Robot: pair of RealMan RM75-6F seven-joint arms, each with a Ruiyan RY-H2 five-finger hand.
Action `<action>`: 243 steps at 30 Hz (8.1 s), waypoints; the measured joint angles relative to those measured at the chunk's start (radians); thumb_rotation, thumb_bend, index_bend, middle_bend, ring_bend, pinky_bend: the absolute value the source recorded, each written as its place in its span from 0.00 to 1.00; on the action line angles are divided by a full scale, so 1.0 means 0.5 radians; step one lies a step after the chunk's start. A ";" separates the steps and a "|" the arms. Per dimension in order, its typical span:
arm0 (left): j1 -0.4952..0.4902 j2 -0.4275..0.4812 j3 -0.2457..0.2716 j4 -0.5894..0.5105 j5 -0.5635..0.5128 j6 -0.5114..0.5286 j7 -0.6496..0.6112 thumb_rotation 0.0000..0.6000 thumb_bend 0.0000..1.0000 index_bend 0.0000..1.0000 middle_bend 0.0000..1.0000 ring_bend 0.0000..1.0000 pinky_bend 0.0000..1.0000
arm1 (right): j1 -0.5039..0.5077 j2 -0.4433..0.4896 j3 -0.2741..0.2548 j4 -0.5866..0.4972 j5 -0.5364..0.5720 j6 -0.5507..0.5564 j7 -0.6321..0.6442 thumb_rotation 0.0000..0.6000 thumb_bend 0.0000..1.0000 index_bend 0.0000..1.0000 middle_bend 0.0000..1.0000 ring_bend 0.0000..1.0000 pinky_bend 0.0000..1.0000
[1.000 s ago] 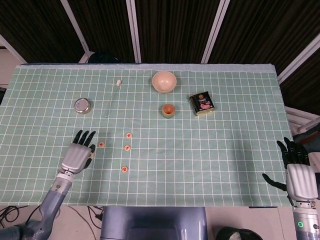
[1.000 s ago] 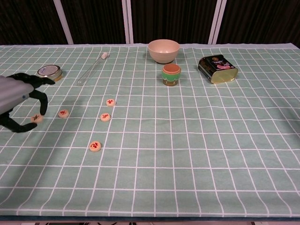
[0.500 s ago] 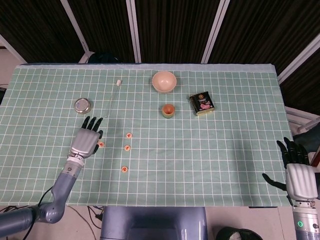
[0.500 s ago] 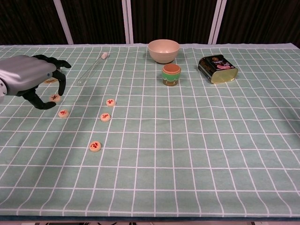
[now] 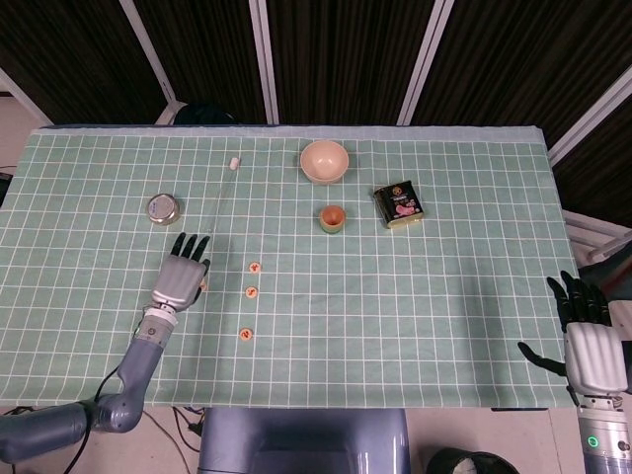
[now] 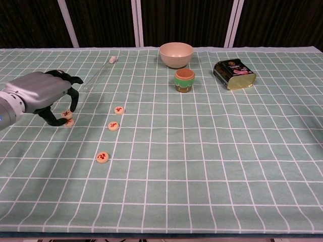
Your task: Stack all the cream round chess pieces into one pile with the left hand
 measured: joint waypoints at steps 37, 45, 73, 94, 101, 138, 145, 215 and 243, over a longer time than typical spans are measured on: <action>-0.043 -0.028 0.104 -0.006 -0.077 0.070 0.113 1.00 0.32 0.44 0.04 0.00 0.00 | 0.000 -0.005 0.008 0.001 0.016 0.003 -0.014 1.00 0.23 0.09 0.01 0.00 0.00; -0.049 -0.025 0.111 -0.022 -0.086 0.088 0.134 1.00 0.32 0.44 0.04 0.00 0.00 | -0.002 -0.010 0.014 -0.003 0.030 0.007 -0.027 1.00 0.23 0.09 0.01 0.00 0.00; -0.132 -0.044 0.102 -0.323 0.009 0.174 0.259 1.00 0.32 0.43 0.03 0.00 0.00 | -0.003 -0.009 0.019 -0.003 0.035 0.009 -0.018 1.00 0.23 0.09 0.01 0.00 0.00; -0.275 -0.305 0.040 -0.040 -0.165 0.076 0.357 1.00 0.32 0.44 0.04 0.00 0.00 | -0.001 -0.007 0.024 -0.009 0.055 -0.004 -0.013 1.00 0.23 0.09 0.01 0.00 0.00; -0.286 -0.330 0.053 -0.019 -0.167 0.081 0.359 1.00 0.32 0.46 0.04 0.00 0.00 | -0.003 -0.005 0.027 -0.012 0.061 -0.002 -0.012 1.00 0.23 0.09 0.01 0.00 0.00; -0.137 0.108 0.112 -0.267 -0.064 0.247 0.139 1.00 0.33 0.50 0.04 0.00 0.00 | -0.004 -0.010 0.024 -0.018 0.057 0.002 -0.023 1.00 0.23 0.09 0.01 0.00 0.00; -0.063 0.222 0.146 -0.218 -0.034 0.230 -0.003 1.00 0.33 0.50 0.04 0.00 0.00 | -0.003 -0.014 0.022 -0.019 0.057 0.000 -0.035 1.00 0.23 0.09 0.01 0.00 0.00; -0.022 0.062 0.167 -0.051 0.066 0.150 0.054 1.00 0.33 0.41 0.04 0.00 0.00 | -0.001 -0.013 0.026 -0.010 0.058 0.000 -0.031 1.00 0.23 0.09 0.01 0.00 0.00; -0.370 -0.089 -0.186 -0.185 -0.453 0.021 0.338 1.00 0.19 0.35 0.04 0.00 0.00 | 0.003 0.000 0.034 -0.015 0.088 -0.029 0.013 1.00 0.23 0.09 0.01 0.00 0.00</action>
